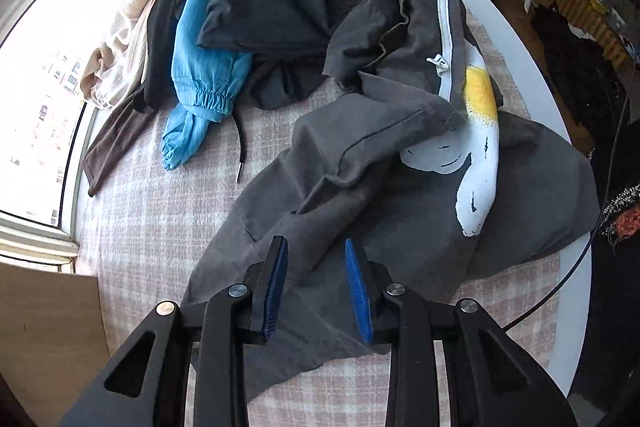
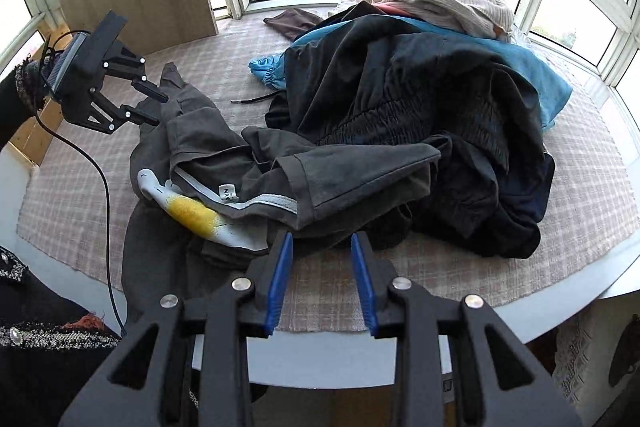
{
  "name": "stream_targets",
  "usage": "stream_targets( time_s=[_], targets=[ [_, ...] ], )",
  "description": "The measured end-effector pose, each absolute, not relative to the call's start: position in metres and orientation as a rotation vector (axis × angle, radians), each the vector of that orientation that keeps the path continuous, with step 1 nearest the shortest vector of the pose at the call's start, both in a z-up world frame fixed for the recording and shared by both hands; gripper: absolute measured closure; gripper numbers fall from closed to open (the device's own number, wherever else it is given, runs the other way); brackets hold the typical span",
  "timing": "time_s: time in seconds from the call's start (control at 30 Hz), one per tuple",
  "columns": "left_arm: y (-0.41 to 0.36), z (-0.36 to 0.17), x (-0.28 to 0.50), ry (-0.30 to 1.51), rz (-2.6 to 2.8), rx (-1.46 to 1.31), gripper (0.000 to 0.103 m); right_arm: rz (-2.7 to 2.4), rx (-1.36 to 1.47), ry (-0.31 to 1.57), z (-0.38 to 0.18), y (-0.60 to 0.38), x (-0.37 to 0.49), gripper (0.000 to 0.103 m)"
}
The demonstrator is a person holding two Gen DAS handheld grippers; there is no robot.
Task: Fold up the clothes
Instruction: 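Grasp the grey garment edge with both grippers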
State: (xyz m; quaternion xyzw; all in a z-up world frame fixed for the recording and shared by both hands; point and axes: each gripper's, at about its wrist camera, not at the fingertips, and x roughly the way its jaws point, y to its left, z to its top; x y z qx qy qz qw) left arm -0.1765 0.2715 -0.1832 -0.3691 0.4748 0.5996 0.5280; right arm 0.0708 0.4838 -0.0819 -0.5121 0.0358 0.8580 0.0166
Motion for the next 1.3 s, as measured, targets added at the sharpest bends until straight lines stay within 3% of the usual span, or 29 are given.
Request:
stream_targets(
  time_s=[0.17, 0.2, 0.23, 0.3, 0.43, 0.67, 0.97, 1.3],
  targets=[
    [0.283, -0.203, -0.196, 1.066, 1.326, -0.922, 0.074, 2.622, -1.699, 0.114, -0.101, 0.503, 0.052, 0.072],
    [0.284, -0.210, -0.196, 1.066, 1.298, -0.945, 0.080, 2.614, -1.726, 0.089, -0.103, 0.507, 0.049, 0.072],
    [0.284, -0.215, -0.196, 1.076, 1.283, -0.952, 0.094, 2.608, -1.745, 0.053, -0.103, 0.509, 0.048, 0.072],
    [0.282, -0.217, -0.196, 1.069, 1.284, -0.953, 0.100, 2.602, -1.765, -0.031, -0.101, 0.515, 0.046, 0.072],
    [0.270, -0.196, -0.208, 0.949, 1.358, -0.971, 0.101, 2.629, -1.722, -0.226, -0.090, 0.525, 0.046, 0.059],
    [0.223, -0.156, -0.256, 0.798, 1.602, -1.009, 0.101, 2.682, -1.700, -0.544, -0.089, 0.529, 0.026, 0.059],
    [0.213, -0.165, -0.277, 0.808, 1.659, -1.050, 0.101, 2.733, -1.778, -0.881, -0.107, 0.509, 0.002, 0.059],
    [0.215, -0.164, -0.271, 0.787, 1.681, -1.057, 0.101, 2.749, -1.877, -0.960, -0.111, 0.515, -0.031, 0.059]
  ],
)
